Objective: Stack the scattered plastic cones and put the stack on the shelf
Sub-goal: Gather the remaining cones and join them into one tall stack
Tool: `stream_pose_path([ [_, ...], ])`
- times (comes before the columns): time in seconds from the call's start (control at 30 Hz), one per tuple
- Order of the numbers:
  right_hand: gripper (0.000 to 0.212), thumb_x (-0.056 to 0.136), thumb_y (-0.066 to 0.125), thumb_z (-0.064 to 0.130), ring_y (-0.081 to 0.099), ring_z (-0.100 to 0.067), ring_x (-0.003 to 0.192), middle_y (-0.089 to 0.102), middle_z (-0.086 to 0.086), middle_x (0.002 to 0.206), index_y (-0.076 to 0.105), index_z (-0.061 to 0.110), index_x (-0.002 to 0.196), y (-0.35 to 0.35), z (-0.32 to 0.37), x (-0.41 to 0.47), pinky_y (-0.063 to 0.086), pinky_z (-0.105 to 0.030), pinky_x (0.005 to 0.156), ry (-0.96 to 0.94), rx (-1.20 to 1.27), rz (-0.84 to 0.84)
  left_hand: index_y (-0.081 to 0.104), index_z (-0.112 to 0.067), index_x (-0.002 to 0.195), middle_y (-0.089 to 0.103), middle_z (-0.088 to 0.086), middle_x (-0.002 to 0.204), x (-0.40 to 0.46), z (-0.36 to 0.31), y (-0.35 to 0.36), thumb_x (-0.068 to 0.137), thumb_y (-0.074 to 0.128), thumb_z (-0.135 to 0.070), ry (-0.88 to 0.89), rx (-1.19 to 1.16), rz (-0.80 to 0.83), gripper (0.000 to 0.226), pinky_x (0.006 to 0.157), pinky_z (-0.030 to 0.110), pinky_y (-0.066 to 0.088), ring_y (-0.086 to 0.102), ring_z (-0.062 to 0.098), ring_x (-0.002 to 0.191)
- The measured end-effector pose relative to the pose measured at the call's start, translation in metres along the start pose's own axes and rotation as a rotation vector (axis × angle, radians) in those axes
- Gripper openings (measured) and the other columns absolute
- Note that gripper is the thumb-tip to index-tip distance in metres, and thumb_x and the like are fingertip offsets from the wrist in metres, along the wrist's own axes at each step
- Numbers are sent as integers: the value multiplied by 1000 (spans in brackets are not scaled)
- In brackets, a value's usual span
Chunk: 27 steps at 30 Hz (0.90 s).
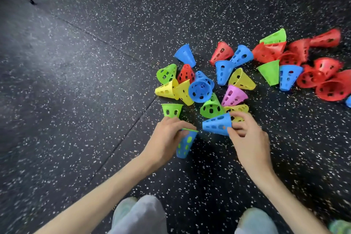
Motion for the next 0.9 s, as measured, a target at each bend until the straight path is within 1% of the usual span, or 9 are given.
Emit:
stream_pose_path([
  [0.1, 35, 92, 70, 13, 70, -3, 88, 72, 19, 93, 63, 33, 120, -2, -3, -8, 55, -37, 88, 0, 25, 17, 73, -30, 110, 53, -14, 97, -26, 6, 9, 97, 65, -12, -1, -32, 39, 24, 87, 24, 38, 45, 9, 93],
  [0.23, 30, 92, 69, 9, 70, 2, 88, 74, 19, 96, 71, 28, 114, 9, -6, -20, 57, -29, 90, -6, 66, 95, 63, -35, 116, 44, -2, 140, -51, 6, 32, 88, 76, -7, -97, -120, 100, 42, 108, 35, 40, 45, 19, 130],
  [0.33, 32, 90, 69, 6, 71, 3, 92, 76, 16, 96, 73, 28, 113, 20, -6, -27, 57, -31, 89, -40, 65, 165, 54, -40, 121, 31, -3, 157, -65, -2, 41, 87, 76, -2, -164, -243, 80, 55, 113, 24, 35, 31, 8, 147],
  [0.37, 32, 90, 69, 6, 71, 3, 92, 77, 15, 96, 73, 28, 113, 25, -6, -30, 58, -32, 89, -50, 66, 199, 50, -42, 126, 30, -3, 158, -70, -3, 43, 87, 76, -3, -178, -280, 49, 61, 114, 23, 35, 31, 6, 148],
  [0.47, 34, 89, 70, 8, 70, 3, 93, 77, 12, 94, 75, 32, 112, 41, -10, -42, 57, -30, 89, -51, 76, 328, 40, -39, 142, 39, -5, 156, -91, 1, 55, 87, 78, -7, -261, -464, -62, 74, 116, 42, 42, 44, 17, 144],
  [0.53, 33, 90, 69, 9, 71, 0, 92, 77, 11, 92, 76, 32, 113, 55, -13, -53, 56, -29, 90, -53, 89, 429, 38, -41, 145, 46, -8, 151, -106, 3, 67, 89, 78, -9, -326, -521, -93, 76, 116, 46, 41, 47, 17, 141],
  [0.63, 34, 93, 65, 10, 69, 0, 86, 76, 13, 89, 75, 33, 117, 69, -19, -65, 52, -24, 87, -68, 102, 477, 33, -52, 148, 46, -13, 151, -111, 1, 67, 89, 79, -12, -330, -504, -107, 84, 119, 37, 37, 44, 11, 143],
  [0.8, 32, 96, 64, 6, 64, 12, 101, 70, 29, 105, 76, 26, 117, 71, -21, -65, 45, -9, 91, -121, 98, 441, 41, -34, 151, 41, -2, 158, -105, -6, 61, 91, 77, -15, -189, -337, -87, 72, 119, 23, 31, 37, 6, 148],
  [0.9, 32, 96, 63, 4, 66, 2, 102, 72, 21, 107, 77, 27, 112, 65, -16, -61, 49, -18, 91, -185, 86, 421, 49, -28, 147, 47, -3, 153, -107, -4, 57, 91, 78, -17, -212, -376, -146, 65, 119, 28, 34, 40, 10, 147],
])
Point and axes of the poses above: each hand's wrist, its own x-axis towards the middle knuckle, its own y-axis out of the palm, z = x × y, the point moved 7 cm from there along x, towards the middle knuckle
